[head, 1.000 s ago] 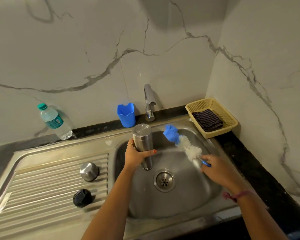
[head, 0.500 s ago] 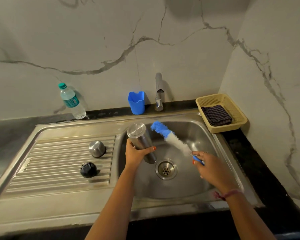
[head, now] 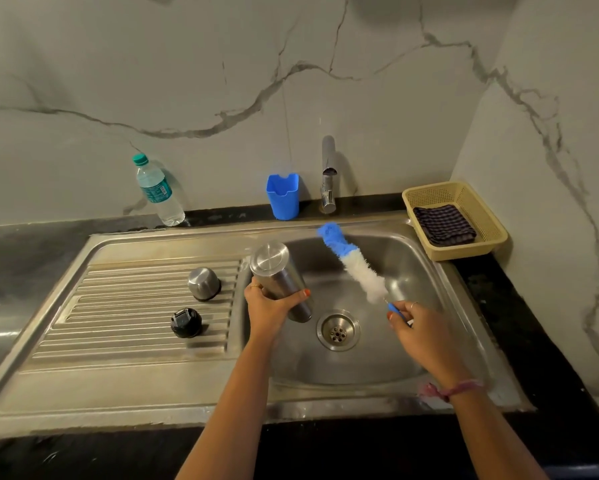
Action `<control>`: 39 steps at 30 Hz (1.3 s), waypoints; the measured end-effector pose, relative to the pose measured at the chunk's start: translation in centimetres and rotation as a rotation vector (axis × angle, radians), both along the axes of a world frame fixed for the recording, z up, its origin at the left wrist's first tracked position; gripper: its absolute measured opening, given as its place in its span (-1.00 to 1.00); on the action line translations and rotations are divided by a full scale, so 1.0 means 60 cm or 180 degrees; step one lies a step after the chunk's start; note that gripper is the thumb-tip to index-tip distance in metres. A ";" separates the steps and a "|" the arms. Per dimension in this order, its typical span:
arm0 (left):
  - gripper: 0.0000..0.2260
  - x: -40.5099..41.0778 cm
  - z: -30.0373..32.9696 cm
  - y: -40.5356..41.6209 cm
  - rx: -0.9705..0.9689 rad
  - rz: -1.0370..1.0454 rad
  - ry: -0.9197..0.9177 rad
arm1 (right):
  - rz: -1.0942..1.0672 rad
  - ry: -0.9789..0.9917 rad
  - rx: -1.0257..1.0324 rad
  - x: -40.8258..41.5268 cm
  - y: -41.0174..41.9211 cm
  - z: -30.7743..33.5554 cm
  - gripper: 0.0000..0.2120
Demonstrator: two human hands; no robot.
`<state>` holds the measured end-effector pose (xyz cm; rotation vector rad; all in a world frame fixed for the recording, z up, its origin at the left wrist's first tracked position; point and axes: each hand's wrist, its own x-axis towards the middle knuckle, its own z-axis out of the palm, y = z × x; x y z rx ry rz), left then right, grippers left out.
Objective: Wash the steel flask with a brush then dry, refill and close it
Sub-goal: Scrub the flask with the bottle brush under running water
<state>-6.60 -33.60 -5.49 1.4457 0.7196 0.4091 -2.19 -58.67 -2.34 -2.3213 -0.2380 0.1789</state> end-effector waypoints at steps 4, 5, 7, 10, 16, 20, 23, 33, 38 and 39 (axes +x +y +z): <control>-0.13 -0.008 0.015 0.008 0.0028 -0.0024 -0.0057 | 0.0107 -0.0549 0.0147 -0.012 0.015 0.009 -0.79; -0.20 -0.010 0.018 0.013 0.0033 -0.0038 -0.0064 | 0.0073 -0.0726 0.0185 -0.017 0.022 0.011 -0.78; -0.30 -0.012 0.025 0.021 0.0111 -0.0113 -0.0087 | -0.0068 -0.0971 0.0303 -0.026 0.040 0.008 -0.75; -0.33 -0.014 0.035 0.034 0.0181 -0.0264 -0.0041 | -0.0243 -0.1035 0.0271 -0.034 0.065 -0.012 -0.72; -0.37 -0.024 0.049 0.060 -0.0089 -0.0464 0.0029 | -0.0451 -0.0419 -0.0100 -0.050 0.091 -0.033 -0.72; -0.30 -0.027 0.045 0.081 -0.0166 -0.0556 0.0085 | -0.0770 -0.0720 0.0365 -0.077 0.128 -0.024 -0.71; -0.31 -0.030 0.040 0.090 -0.0207 -0.0614 0.0116 | -0.0809 -0.0682 0.0300 -0.086 0.145 -0.021 -0.72; -0.32 -0.049 0.054 0.114 -0.0360 -0.0746 0.0037 | -0.1080 -0.0326 0.0091 -0.127 0.176 -0.037 -0.71; -0.33 -0.055 0.064 0.130 -0.0361 -0.0763 0.0005 | -0.1287 -0.0554 0.0546 -0.150 0.201 -0.031 -0.73; -0.33 -0.056 0.067 0.132 -0.0363 -0.0776 0.0008 | -0.1302 -0.0543 0.0534 -0.151 0.206 -0.029 -0.73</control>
